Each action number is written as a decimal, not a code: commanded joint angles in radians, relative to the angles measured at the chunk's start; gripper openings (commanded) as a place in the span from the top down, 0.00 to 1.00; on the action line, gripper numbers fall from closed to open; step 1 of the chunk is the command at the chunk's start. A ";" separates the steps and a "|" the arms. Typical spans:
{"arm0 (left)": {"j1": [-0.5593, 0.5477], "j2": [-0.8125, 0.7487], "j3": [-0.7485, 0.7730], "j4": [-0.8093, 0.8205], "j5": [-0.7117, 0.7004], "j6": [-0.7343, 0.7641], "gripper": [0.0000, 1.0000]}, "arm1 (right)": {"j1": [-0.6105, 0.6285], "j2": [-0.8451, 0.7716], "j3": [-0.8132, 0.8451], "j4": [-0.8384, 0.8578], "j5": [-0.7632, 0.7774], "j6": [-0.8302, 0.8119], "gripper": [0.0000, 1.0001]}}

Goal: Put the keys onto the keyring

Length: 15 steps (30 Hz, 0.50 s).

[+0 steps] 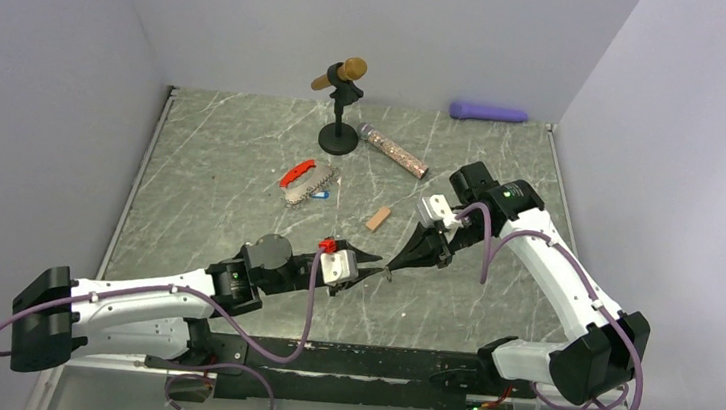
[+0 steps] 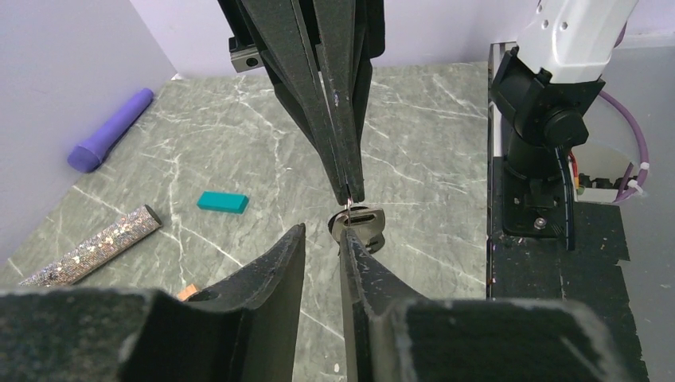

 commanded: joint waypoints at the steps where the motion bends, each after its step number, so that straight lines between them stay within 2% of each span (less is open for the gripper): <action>1: -0.010 -0.006 0.025 0.031 -0.006 0.000 0.74 | -0.005 -0.015 -0.001 0.017 -0.044 -0.015 1.00; 15: -0.014 0.006 0.035 0.038 0.028 -0.020 0.73 | -0.019 -0.015 -0.013 0.044 -0.048 0.010 1.00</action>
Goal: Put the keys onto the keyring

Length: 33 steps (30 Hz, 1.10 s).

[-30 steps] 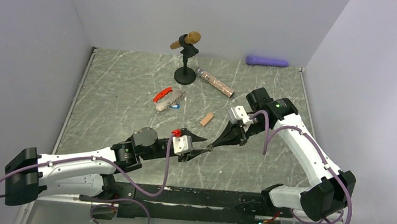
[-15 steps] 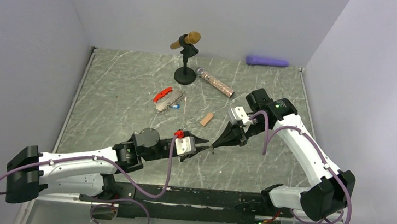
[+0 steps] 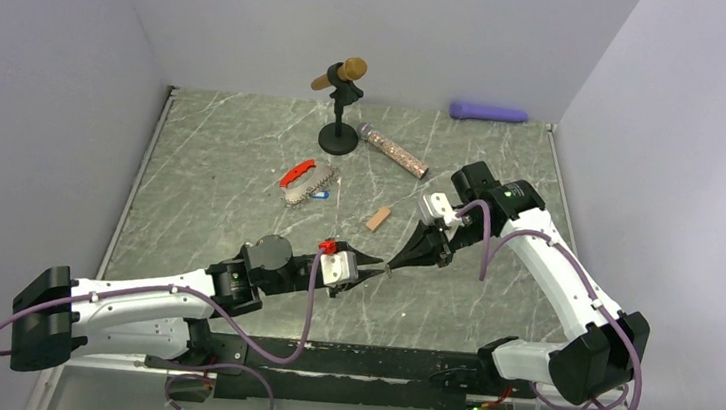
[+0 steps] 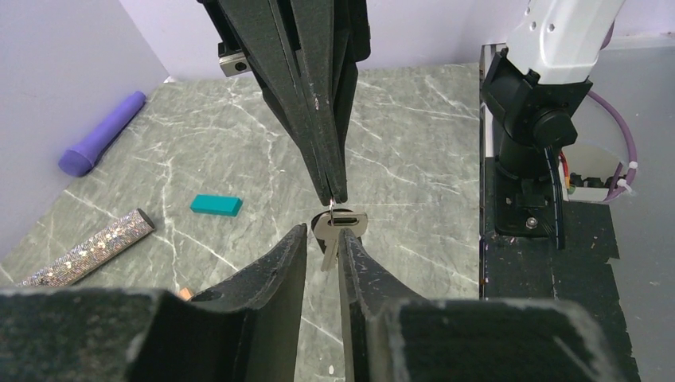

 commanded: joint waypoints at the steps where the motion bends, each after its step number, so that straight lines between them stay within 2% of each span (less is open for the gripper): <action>1: -0.008 0.009 0.038 0.034 0.019 -0.017 0.73 | -0.006 -0.016 -0.009 0.032 -0.047 -0.007 1.00; 13: -0.009 0.033 0.061 0.041 0.004 -0.028 0.78 | -0.007 -0.017 -0.021 0.049 -0.050 0.007 1.00; 17: -0.011 0.035 0.065 0.040 0.007 -0.029 0.84 | -0.006 -0.017 -0.021 0.051 -0.051 0.008 1.00; 21: -0.011 0.040 0.068 0.029 0.014 -0.032 1.00 | -0.006 -0.018 -0.019 0.050 -0.051 0.009 1.00; 28: -0.011 0.031 0.062 0.009 0.001 -0.048 1.00 | -0.010 -0.021 -0.018 0.058 -0.055 0.022 1.00; 29: -0.011 0.026 0.056 0.014 -0.009 -0.052 1.00 | -0.012 -0.022 -0.019 0.064 -0.058 0.035 0.98; 32: -0.012 0.000 0.022 0.052 -0.068 -0.077 1.00 | -0.023 -0.025 -0.022 0.066 -0.071 0.040 0.73; 33: -0.011 -0.009 0.008 0.068 -0.083 -0.086 1.00 | -0.028 -0.025 -0.021 0.063 -0.075 0.038 0.67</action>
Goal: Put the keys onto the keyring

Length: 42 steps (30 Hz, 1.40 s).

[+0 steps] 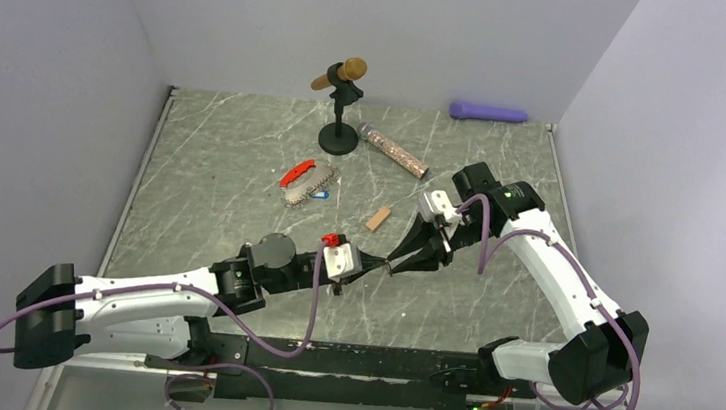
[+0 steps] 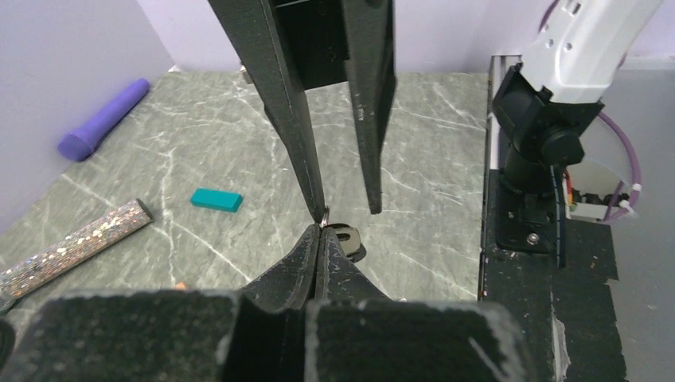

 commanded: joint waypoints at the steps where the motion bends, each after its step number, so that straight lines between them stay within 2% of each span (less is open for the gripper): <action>1: -0.007 -0.052 -0.032 0.089 -0.081 -0.055 1.00 | -0.019 -0.026 0.002 0.032 -0.066 -0.009 0.64; 6: -0.007 -0.087 -0.106 0.209 -0.124 -0.111 1.00 | -0.032 -0.031 -0.005 0.042 -0.066 0.000 0.60; 9: -0.007 -0.081 -0.092 0.180 -0.116 -0.121 1.00 | -0.032 -0.029 -0.008 0.061 -0.065 0.016 0.60; 12: -0.007 -0.063 -0.011 0.026 -0.090 -0.102 1.00 | -0.031 -0.029 -0.008 0.103 -0.049 0.065 0.61; 15: -0.007 -0.025 0.118 -0.215 -0.084 -0.067 1.00 | -0.028 -0.029 -0.011 0.143 -0.008 0.118 0.61; 19: -0.007 0.023 0.269 -0.537 -0.121 -0.047 1.00 | -0.021 -0.036 -0.015 0.136 0.046 0.101 0.61; 27: -0.007 0.108 0.429 -0.788 -0.132 -0.033 1.00 | -0.010 -0.040 -0.020 0.140 0.064 0.093 0.61; 32: -0.007 0.144 0.480 -0.844 -0.128 -0.031 1.00 | -0.004 -0.032 -0.023 0.151 0.051 0.100 0.61; 42: -0.007 0.168 0.502 -0.832 -0.087 -0.056 1.00 | 0.001 -0.016 -0.064 0.219 0.013 0.142 0.62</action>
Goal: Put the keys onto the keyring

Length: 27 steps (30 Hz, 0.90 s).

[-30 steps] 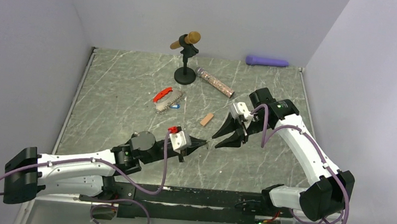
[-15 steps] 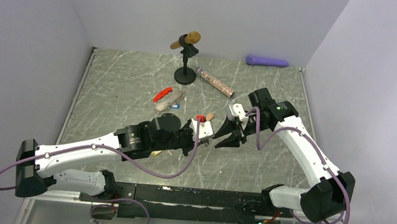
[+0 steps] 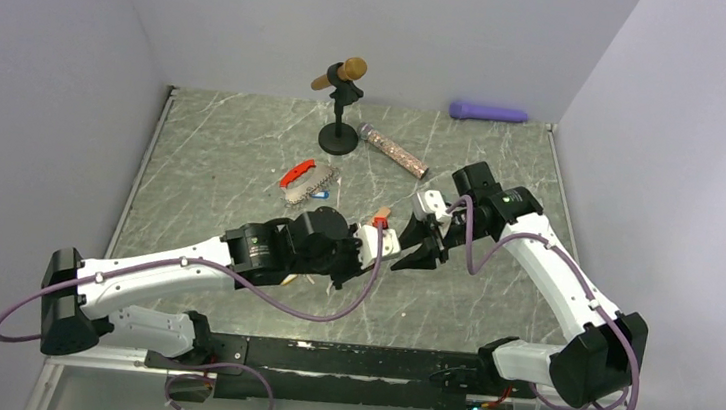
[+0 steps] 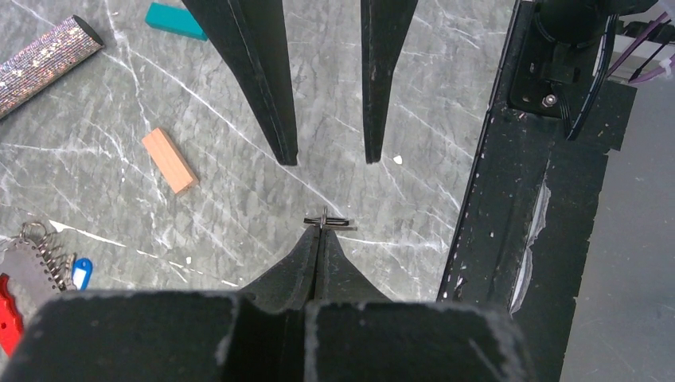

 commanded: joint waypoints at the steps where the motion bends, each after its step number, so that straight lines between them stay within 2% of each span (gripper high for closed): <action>1: -0.006 0.013 0.053 0.011 0.021 -0.017 1.00 | 0.008 0.004 -0.019 0.061 -0.064 0.015 0.62; 8: -0.005 0.022 0.064 0.011 0.027 -0.029 1.00 | 0.017 0.029 -0.029 0.087 -0.097 0.026 0.65; 27: -0.004 0.024 0.066 0.027 0.027 -0.041 1.00 | 0.048 0.035 -0.073 0.182 -0.066 0.103 0.74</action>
